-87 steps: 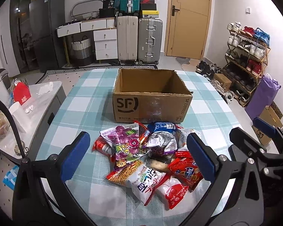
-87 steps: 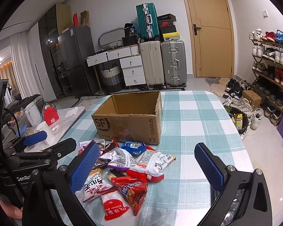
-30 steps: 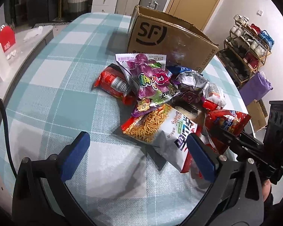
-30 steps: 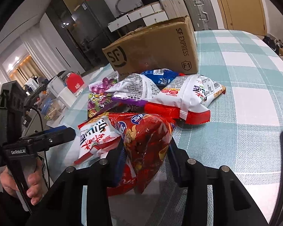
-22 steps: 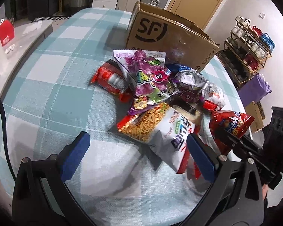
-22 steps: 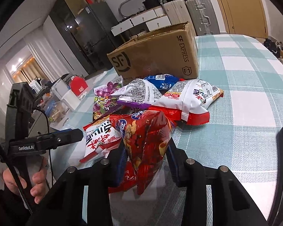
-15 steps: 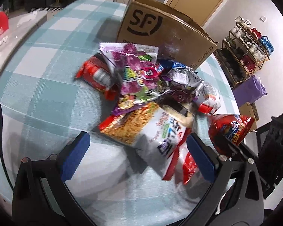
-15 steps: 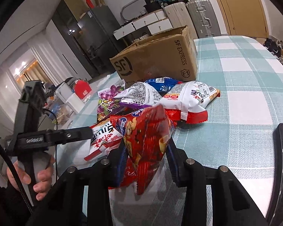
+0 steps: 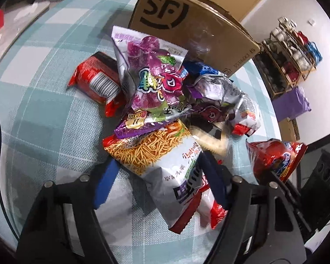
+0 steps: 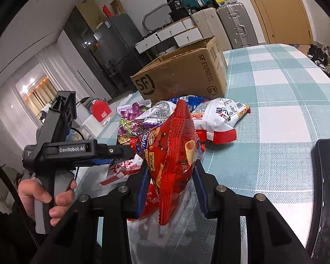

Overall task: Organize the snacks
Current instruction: 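Carry both bags over the box and release them inside with both tools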

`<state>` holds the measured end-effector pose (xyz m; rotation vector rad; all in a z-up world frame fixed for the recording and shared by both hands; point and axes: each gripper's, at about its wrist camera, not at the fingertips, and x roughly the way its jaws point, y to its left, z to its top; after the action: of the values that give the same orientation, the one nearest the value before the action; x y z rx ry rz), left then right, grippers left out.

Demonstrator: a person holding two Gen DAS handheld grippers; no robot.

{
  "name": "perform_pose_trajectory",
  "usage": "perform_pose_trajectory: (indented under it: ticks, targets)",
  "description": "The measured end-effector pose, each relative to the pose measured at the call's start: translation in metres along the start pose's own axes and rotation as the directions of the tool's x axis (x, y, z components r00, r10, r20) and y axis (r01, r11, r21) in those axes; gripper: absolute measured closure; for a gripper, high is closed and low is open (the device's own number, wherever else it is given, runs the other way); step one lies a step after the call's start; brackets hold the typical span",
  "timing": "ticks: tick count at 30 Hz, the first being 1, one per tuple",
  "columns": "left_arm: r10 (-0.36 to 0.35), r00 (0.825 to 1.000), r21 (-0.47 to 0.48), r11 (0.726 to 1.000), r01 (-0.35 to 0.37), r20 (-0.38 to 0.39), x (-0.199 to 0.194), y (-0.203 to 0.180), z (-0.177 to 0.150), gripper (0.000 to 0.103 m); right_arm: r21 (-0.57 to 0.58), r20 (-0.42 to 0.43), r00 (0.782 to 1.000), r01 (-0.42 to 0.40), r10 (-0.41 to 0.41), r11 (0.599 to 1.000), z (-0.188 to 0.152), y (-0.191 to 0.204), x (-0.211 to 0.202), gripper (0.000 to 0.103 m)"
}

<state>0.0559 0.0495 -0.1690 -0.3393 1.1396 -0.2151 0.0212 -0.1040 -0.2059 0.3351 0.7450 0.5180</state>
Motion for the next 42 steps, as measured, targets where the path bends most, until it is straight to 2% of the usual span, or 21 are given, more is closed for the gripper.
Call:
perform_pose_trajectory:
  ticks: [3, 6, 14, 15, 26, 34, 42]
  targets:
    - [-0.050, 0.999, 0.005, 0.999, 0.050, -0.004, 0.001, -0.002, -0.003, 0.053, -0.006, 0.005, 1.000, -0.004, 0.004, 1.000, -0.001, 0.001, -0.003, 0.065]
    - [-0.061, 0.998, 0.039, 0.997, 0.061, 0.001, -0.001, -0.007, -0.006, 0.061, -0.017, 0.015, 1.000, -0.010, 0.010, 1.000, -0.001, 0.005, -0.006, 0.065]
    - [-0.040, 0.999, 0.125, 0.991, 0.036, 0.029, -0.010, -0.018, -0.016, 0.064, -0.020, 0.031, 0.999, -0.016, 0.017, 1.000, 0.001, 0.008, -0.011, 0.065]
    - [-0.041, 0.999, 0.130, 0.991, 0.037, 0.034, -0.017, -0.015, -0.026, 0.065, -0.022, 0.028, 0.999, -0.020, 0.020, 1.000, 0.001, 0.009, -0.011, 0.065]
    - [-0.110, 0.990, 0.127, 0.987, 0.099, 0.084, -0.062, 0.001, -0.030, 0.065, -0.031, 0.048, 0.998, -0.029, 0.031, 0.999, 0.010, 0.019, -0.019, 0.065]
    - [-0.178, 0.970, 0.173, 0.974, 0.150, 0.164, -0.111, -0.004, 0.008, 0.065, -0.078, 0.091, 0.993, -0.068, 0.075, 0.995, 0.045, 0.041, -0.032, 0.065]
    - [-0.203, 0.950, 0.220, 0.964, 0.151, 0.236, -0.144, -0.017, 0.074, 0.065, -0.121, 0.135, 0.985, -0.088, 0.105, 0.989, 0.108, 0.060, -0.034, 0.065]
